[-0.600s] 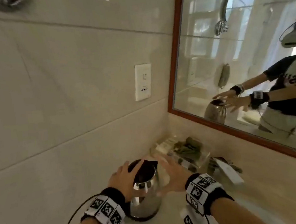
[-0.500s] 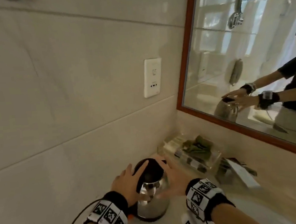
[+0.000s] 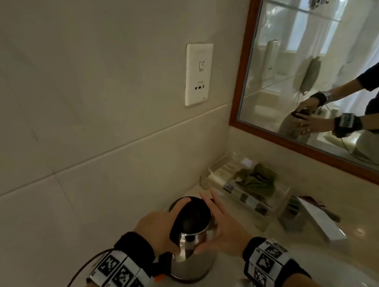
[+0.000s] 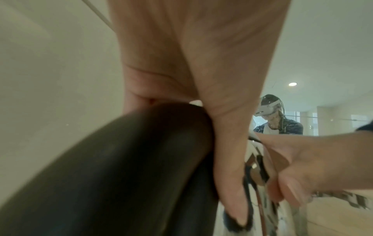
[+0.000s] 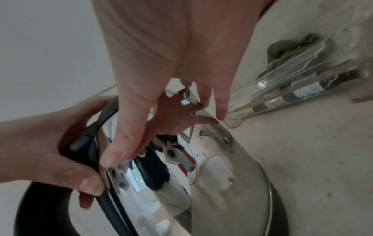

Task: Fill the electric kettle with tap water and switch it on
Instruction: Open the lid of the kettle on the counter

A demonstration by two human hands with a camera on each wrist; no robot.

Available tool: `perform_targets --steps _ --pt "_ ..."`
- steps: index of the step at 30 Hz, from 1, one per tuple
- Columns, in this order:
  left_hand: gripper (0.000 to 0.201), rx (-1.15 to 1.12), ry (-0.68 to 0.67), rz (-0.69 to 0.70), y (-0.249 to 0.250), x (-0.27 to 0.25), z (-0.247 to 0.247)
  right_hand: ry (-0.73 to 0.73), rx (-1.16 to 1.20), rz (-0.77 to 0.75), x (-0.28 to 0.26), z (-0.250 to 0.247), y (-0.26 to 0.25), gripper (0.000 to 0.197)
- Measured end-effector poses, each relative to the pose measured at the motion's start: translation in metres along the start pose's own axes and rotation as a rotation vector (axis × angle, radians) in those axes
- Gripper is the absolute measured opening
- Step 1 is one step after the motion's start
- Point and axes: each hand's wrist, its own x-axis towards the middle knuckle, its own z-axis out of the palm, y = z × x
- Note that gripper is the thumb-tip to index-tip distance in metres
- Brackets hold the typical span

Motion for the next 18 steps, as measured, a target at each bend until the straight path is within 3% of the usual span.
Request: perform_targets --steps 9,11,13,15,18 --pt "0.109 -0.056 -0.016 0.059 0.001 0.004 -0.013 -0.017 0.247 0.014 0.002 0.009 0.012 0.117" --pt "0.108 -0.091 0.059 0.057 0.001 -0.002 -0.010 -0.017 0.279 -0.023 0.000 0.007 0.011 0.104" --pt "0.104 -0.143 0.160 0.055 0.002 -0.011 -0.007 -0.015 0.311 -0.031 -0.002 0.006 0.009 0.103" --pt "0.103 -0.234 0.297 0.023 0.002 -0.021 0.001 -0.014 0.323 -0.011 -0.005 0.005 0.007 0.109" --pt "0.105 -0.451 0.519 -0.019 -0.002 -0.032 0.019 -0.023 0.364 -0.023 -0.008 0.003 0.006 0.097"
